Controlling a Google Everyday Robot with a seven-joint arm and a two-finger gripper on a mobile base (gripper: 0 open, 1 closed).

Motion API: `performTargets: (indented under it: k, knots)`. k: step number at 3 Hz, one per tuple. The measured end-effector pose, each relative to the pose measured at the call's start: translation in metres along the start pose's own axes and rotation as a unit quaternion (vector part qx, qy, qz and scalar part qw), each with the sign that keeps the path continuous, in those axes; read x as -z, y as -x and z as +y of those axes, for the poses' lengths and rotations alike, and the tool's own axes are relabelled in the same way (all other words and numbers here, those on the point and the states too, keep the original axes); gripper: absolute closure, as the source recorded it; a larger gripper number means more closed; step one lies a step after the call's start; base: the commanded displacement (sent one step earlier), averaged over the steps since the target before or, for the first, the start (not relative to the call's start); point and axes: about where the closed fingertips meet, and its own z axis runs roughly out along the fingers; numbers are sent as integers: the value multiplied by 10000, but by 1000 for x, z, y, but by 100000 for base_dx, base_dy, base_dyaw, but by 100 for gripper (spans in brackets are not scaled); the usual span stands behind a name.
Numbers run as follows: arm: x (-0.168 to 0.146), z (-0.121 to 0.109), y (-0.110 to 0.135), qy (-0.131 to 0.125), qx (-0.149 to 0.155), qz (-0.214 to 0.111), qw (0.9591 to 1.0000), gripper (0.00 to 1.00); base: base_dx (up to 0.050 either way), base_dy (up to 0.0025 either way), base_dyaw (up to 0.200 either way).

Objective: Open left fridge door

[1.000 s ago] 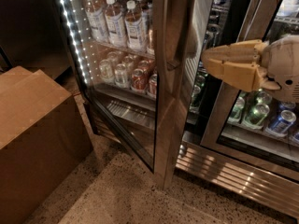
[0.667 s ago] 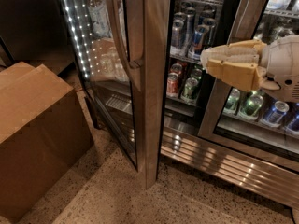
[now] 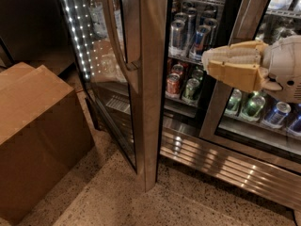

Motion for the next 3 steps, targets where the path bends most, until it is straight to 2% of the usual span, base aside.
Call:
performTargets:
  k: [3]
  knots:
    - [0,0,0,0,0,0,10000,12,0,0,0]
